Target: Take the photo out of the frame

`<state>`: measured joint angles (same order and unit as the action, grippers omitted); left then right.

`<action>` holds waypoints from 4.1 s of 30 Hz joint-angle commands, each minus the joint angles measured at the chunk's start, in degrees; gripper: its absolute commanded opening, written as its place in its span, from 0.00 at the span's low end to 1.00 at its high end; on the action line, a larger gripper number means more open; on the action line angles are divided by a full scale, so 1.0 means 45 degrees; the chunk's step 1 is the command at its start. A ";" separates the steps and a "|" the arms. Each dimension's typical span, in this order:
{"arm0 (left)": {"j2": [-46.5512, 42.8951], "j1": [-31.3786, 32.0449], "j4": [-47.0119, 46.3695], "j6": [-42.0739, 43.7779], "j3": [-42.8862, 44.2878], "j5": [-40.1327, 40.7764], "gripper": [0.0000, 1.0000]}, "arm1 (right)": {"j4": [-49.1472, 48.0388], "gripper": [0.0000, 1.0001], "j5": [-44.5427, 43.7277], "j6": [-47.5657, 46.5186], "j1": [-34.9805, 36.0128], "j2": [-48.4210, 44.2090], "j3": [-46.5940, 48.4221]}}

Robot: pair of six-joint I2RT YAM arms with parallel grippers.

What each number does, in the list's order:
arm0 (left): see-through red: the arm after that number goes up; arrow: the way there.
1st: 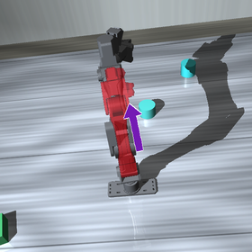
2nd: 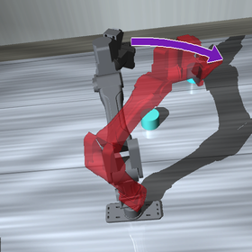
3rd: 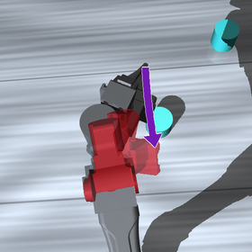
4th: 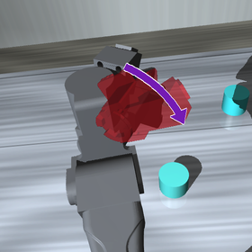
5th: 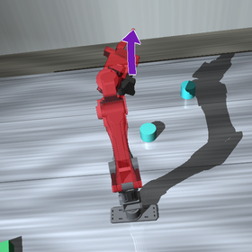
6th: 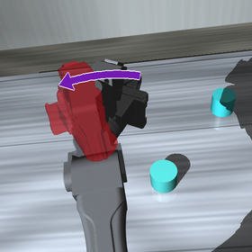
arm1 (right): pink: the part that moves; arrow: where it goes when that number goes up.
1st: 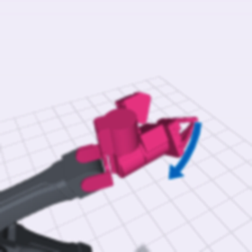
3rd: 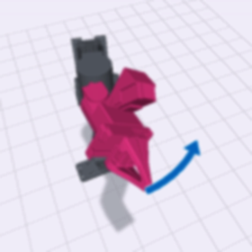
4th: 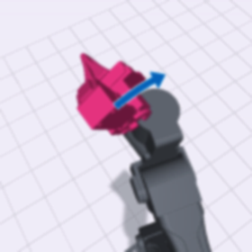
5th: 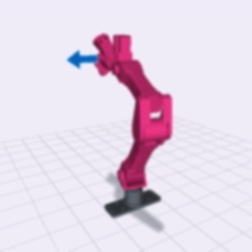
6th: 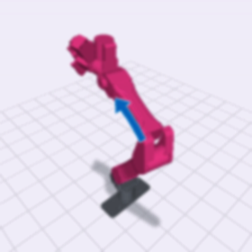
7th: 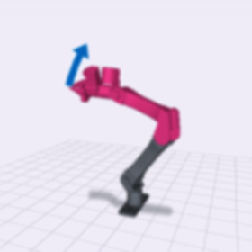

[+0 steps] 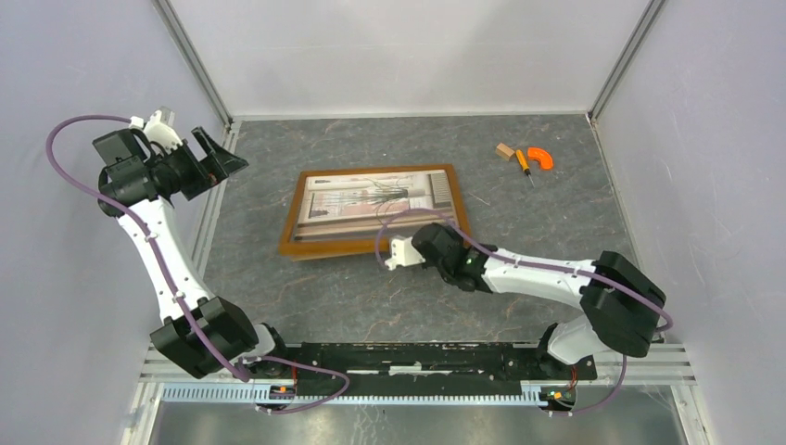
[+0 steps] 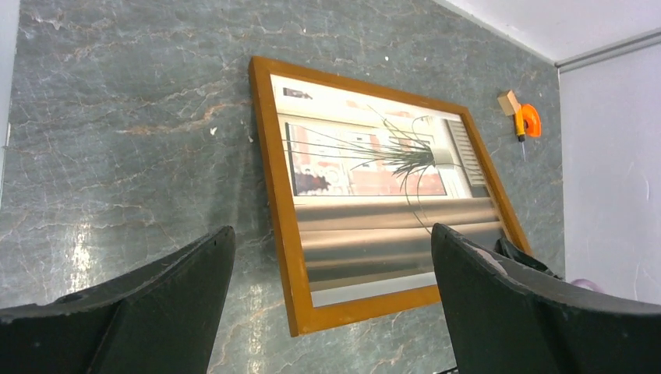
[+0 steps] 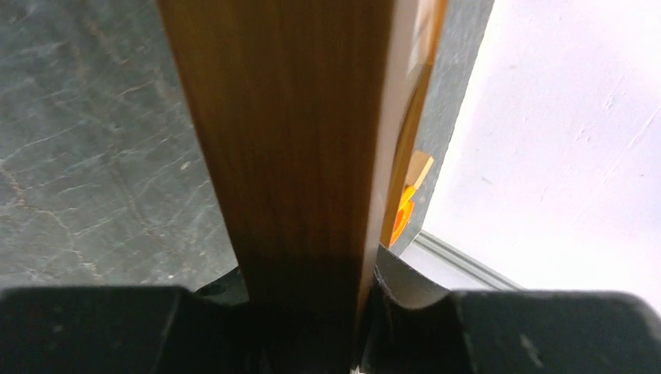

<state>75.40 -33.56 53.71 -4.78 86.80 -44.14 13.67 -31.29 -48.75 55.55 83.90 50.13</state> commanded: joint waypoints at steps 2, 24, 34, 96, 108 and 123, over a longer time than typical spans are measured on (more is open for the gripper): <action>-0.0033 -0.0044 0.0061 0.1003 -0.0542 -0.0262 1.00 | -0.3921 0.00 -0.1440 0.0555 0.0599 0.0277 -0.2518; -0.1067 0.2019 -0.0218 0.3454 -0.2682 0.2262 1.00 | -0.1609 0.87 0.0785 0.1789 0.2004 0.0133 -0.3784; -0.1411 0.4323 -0.0482 0.4207 -0.3183 0.4205 1.00 | 0.2461 0.98 0.4352 0.1270 0.2235 -0.0155 -0.2149; -0.2595 1.2935 -0.9465 1.2524 -1.3885 1.2606 1.00 | 0.4246 0.94 1.6895 0.5489 -0.8597 1.1250 1.0824; 0.0713 1.2274 -1.0892 1.2822 -1.1687 1.2424 1.00 | 0.3522 0.88 1.7477 0.6336 -0.9083 0.7668 0.3174; -0.1001 0.8442 -0.5187 0.9097 -0.8544 0.8535 1.00 | 0.1540 0.91 1.6669 0.8041 -0.9649 0.4599 0.1037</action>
<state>75.83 9.76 21.02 45.80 43.72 4.25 12.78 50.78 -15.55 12.95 103.31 54.04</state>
